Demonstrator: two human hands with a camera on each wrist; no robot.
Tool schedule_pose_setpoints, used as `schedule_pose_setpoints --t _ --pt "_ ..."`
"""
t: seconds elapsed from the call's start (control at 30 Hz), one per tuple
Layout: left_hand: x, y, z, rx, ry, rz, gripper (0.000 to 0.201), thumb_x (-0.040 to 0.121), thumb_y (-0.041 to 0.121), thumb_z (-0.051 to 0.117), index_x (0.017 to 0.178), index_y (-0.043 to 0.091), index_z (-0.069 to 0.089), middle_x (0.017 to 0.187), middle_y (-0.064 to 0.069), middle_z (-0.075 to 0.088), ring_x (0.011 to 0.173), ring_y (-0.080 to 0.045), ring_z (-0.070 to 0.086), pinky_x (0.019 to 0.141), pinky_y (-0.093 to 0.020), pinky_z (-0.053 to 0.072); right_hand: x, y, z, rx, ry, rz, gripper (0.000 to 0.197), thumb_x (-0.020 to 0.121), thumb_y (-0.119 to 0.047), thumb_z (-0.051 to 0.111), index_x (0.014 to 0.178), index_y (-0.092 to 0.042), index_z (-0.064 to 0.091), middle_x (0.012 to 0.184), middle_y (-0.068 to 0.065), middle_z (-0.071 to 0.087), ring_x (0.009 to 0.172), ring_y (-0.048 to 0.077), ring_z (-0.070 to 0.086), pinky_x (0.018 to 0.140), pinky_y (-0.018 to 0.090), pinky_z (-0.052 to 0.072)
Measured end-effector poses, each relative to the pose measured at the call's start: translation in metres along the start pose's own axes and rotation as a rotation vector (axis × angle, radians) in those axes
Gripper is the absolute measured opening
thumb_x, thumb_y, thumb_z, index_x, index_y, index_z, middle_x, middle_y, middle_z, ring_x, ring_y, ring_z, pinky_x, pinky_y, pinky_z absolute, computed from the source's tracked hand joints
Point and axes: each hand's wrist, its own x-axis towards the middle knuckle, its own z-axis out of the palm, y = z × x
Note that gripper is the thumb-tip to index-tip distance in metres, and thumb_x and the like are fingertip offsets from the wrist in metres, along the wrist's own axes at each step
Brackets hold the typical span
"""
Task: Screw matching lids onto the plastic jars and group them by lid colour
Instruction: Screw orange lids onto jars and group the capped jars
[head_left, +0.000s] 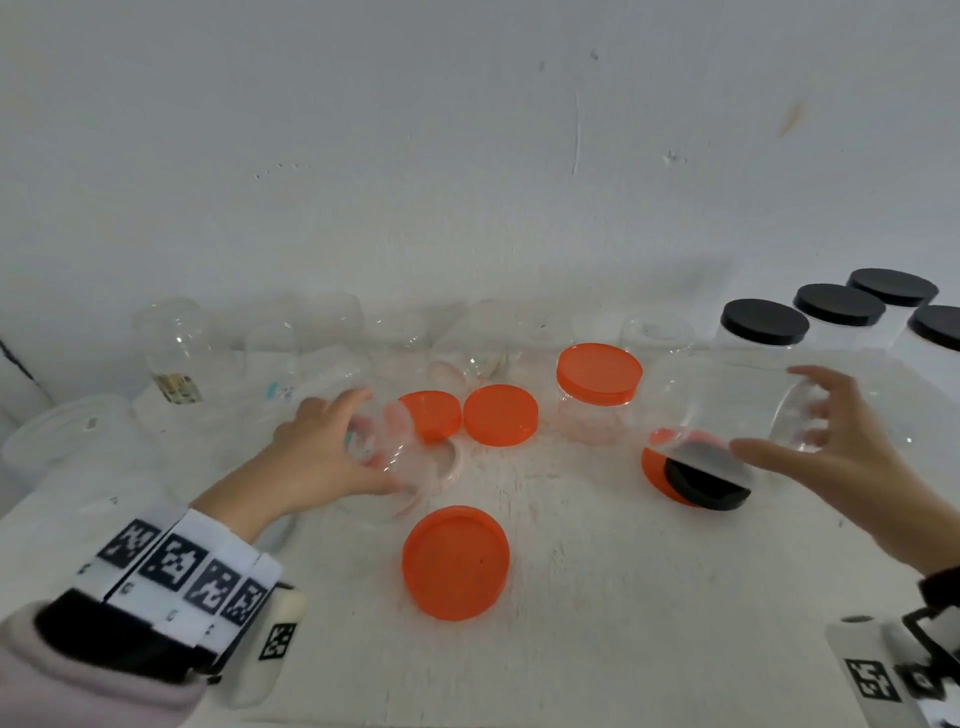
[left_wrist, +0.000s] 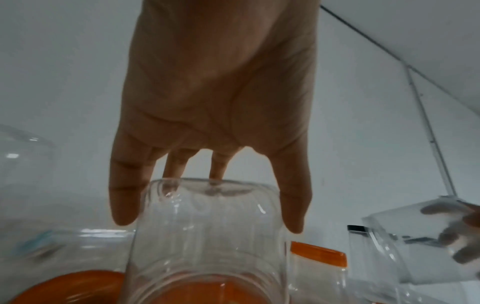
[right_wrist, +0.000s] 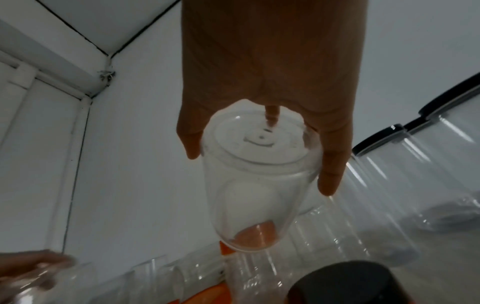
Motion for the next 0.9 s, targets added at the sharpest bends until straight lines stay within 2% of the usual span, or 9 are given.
schedule_pose_setpoints --t 0.07,0.13,0.23,0.33,0.43,0.6,0.7,0.8,0.9 --pt "0.012 0.025 0.007 0.007 0.005 0.070 0.120 0.043 0.072 0.071 0.146 0.041 0.018 0.141 -0.006 0.031 0.129 -0.031 0.038 0.107 -0.047 0.037 -0.003 0.000 0.008 0.054 -0.063 0.032 0.090 0.048 -0.057 0.078 0.126 -0.042 0.034 0.110 0.002 0.047 0.098 0.021 0.054 0.084 0.041 0.046" --pt "0.025 0.049 0.019 0.023 -0.009 0.133 0.109 0.054 0.066 0.075 0.144 0.041 0.019 0.141 -0.006 0.032 0.129 -0.031 0.038 0.106 -0.047 0.038 -0.005 -0.001 0.014 0.131 -0.091 0.082 0.088 0.053 -0.051 0.076 0.128 -0.032 0.035 0.103 0.003 0.051 0.094 0.023 0.057 0.079 0.037 0.047" --pt "0.041 0.079 0.039 0.072 -0.052 0.199 0.104 0.063 0.060 0.077 0.146 0.036 0.020 0.142 -0.008 0.033 0.128 -0.032 0.039 0.103 -0.042 0.039 -0.008 -0.001 0.020 0.312 -0.147 0.156 0.068 0.061 -0.040 0.074 0.118 -0.019 0.042 0.095 0.007 0.053 0.087 0.025 0.061 0.077 0.043 0.053" --pt "0.052 0.097 0.055 0.135 -0.084 0.260 0.106 0.066 0.060 0.077 0.149 0.030 0.018 0.143 -0.009 0.032 0.125 -0.030 0.043 0.102 -0.041 0.042 -0.010 0.001 0.022 0.513 -0.203 0.264 0.057 0.069 -0.033 0.071 0.118 -0.017 0.044 0.091 0.010 0.054 0.077 0.025 0.060 0.070 0.042 0.054" --pt "0.057 0.105 0.067 0.203 -0.099 0.287 0.105 0.069 0.056 0.076 0.150 0.028 0.016 0.146 -0.007 0.026 0.129 -0.032 0.036 0.104 -0.045 0.040 -0.011 0.004 0.022 0.623 -0.243 0.345 0.051 0.067 -0.033 0.070 0.112 -0.018 0.049 0.095 0.010 0.058 0.073 0.028 0.061 0.070 0.044 0.056" --pt "0.060 0.106 0.075 0.277 -0.071 0.339 0.106 0.071 0.056 0.075 0.150 0.028 0.012 0.153 -0.005 0.017 0.137 -0.035 0.024 0.110 -0.048 0.033 -0.011 0.004 0.028 0.753 -0.273 0.434 0.048 0.065 -0.042 0.068 0.101 -0.011 0.063 0.084 0.016 0.066 0.069 0.029 0.066 0.084 0.047 0.053" --pt "0.060 0.098 0.078 0.266 -0.073 0.412 0.108 0.070 0.055 0.076 0.151 0.027 0.010 0.156 -0.004 0.011 0.142 -0.030 0.016 0.114 -0.049 0.027 -0.012 0.001 0.035 0.814 -0.309 0.464 0.055 0.059 -0.045 0.071 0.098 -0.007 0.065 0.086 0.019 0.067 0.074 0.031 0.067 0.079 0.044 0.058" --pt "0.058 0.083 0.074 0.200 -0.108 0.408 0.118 0.068 0.053 0.079 0.151 0.029 -0.002 0.158 -0.002 0.006 0.145 -0.028 0.011 0.117 -0.049 0.022 -0.014 -0.003 0.040 0.862 -0.361 0.463 0.062 0.061 -0.043 0.071 0.106 -0.002 0.065 0.096 0.022 0.063 0.080 0.034 0.066 0.083 0.046 0.057" --pt "0.054 0.063 0.066 0.139 -0.114 0.281 0.123 0.068 0.051 0.080 0.152 0.025 -0.007 0.159 -0.004 0.006 0.146 -0.029 0.010 0.117 -0.048 0.020 -0.015 -0.005 0.044 0.903 -0.399 0.443 0.072 0.066 -0.039 0.070 0.125 0.001 0.057 0.105 0.022 0.058 0.090 0.039 0.062 0.092 0.051 0.051"
